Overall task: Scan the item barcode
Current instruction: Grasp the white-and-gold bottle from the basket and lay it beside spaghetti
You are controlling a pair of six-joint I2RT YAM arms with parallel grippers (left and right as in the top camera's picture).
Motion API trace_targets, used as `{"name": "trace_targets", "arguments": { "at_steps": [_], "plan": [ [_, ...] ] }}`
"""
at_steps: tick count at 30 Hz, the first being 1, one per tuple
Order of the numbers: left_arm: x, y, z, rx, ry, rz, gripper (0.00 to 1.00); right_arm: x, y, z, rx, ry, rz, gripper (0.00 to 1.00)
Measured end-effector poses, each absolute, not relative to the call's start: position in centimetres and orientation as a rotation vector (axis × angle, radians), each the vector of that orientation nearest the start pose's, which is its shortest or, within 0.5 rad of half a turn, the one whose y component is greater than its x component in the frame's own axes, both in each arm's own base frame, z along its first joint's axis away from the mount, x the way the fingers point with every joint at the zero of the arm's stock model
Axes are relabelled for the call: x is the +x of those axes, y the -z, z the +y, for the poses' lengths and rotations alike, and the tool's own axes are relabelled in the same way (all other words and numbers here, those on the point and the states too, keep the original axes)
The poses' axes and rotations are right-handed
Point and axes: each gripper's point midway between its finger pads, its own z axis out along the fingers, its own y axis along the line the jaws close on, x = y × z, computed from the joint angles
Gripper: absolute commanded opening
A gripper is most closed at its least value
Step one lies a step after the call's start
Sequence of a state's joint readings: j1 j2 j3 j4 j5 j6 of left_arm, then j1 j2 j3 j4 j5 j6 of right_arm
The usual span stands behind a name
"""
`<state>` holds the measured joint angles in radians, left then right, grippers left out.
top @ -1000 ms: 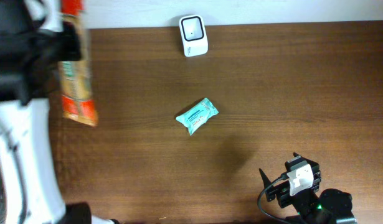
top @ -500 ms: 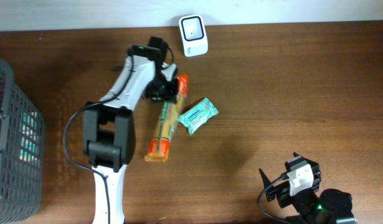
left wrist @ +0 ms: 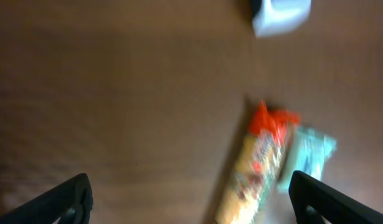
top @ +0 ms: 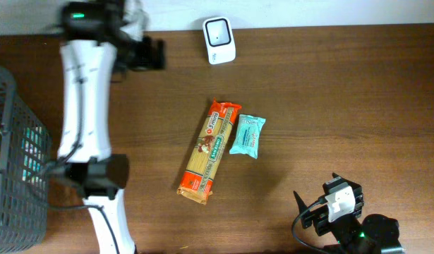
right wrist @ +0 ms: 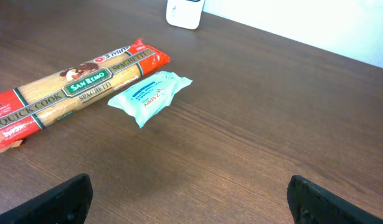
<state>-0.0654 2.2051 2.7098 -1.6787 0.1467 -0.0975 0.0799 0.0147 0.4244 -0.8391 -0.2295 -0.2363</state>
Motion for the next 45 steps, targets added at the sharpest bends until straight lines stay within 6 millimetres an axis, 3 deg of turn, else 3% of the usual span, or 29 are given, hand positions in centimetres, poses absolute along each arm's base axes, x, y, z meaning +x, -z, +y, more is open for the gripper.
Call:
{"name": "trace_targets", "arguments": {
  "at_steps": [1, 3, 5, 7, 8, 13, 17, 21, 25, 29, 33, 45],
  "plan": [
    [45.1, -31.0, -2.0, -0.093, 0.209, 2.631, 0.99, 17.3, -17.0, 5.3, -0.457, -0.129, 1.937, 0.99],
    [42.7, -36.3, 5.2, -0.281, 0.109, 2.473, 0.99, 17.3, -17.0, 5.3, -0.458, -0.128, 1.937, 0.99],
    [39.8, -39.0, 11.2, -0.452, 0.014, 2.377, 0.99, 17.3, -17.0, 5.3, -0.457, -0.129, 1.937, 0.99],
    [38.0, -39.4, 15.4, -0.579, -0.041, 2.339, 0.99, 17.3, -16.9, 5.3, -0.457, -0.129, 1.938, 0.99],
    [36.5, -39.2, 18.7, -0.685, -0.086, 2.320, 0.99, 17.3, -17.0, 5.3, -0.457, -0.129, 1.937, 0.99],
    [32.6, -37.2, 25.3, -0.928, -0.196, 2.322, 0.99, 17.3, -17.0, 5.3, -0.457, -0.129, 1.937, 0.99],
    [28.2, -33.3, 30.4, -1.171, -0.265, 2.370, 0.99, 17.3, -17.0, 5.3, -0.457, -0.129, 1.937, 0.99],
    [26.4, -28.9, 35.4, -1.308, -0.306, 2.365, 0.99, 17.3, -17.0, 5.3, -0.457, -0.129, 1.937, 0.99],
    [26.2, -22.0, 37.2, -1.310, -0.291, 2.477, 0.92, 17.3, -17.0, 5.3, -0.457, -0.129, 1.937, 0.99],
    [25.8, -13.3, 36.7, -1.195, -0.251, 2.661, 0.91, 17.3, -16.9, 5.3, -0.457, -0.129, 1.938, 0.99],
    [25.8, -9.0, 36.8, -0.971, -0.289, 2.758, 0.89, 17.3, -17.0, 5.3, -0.457, -0.129, 1.937, 0.99],
    [26.1, -5.1, 38.0, -0.741, -0.406, 2.774, 0.95, 17.3, -16.9, 5.3, -0.457, -0.129, 1.938, 0.99]
  ]
}}
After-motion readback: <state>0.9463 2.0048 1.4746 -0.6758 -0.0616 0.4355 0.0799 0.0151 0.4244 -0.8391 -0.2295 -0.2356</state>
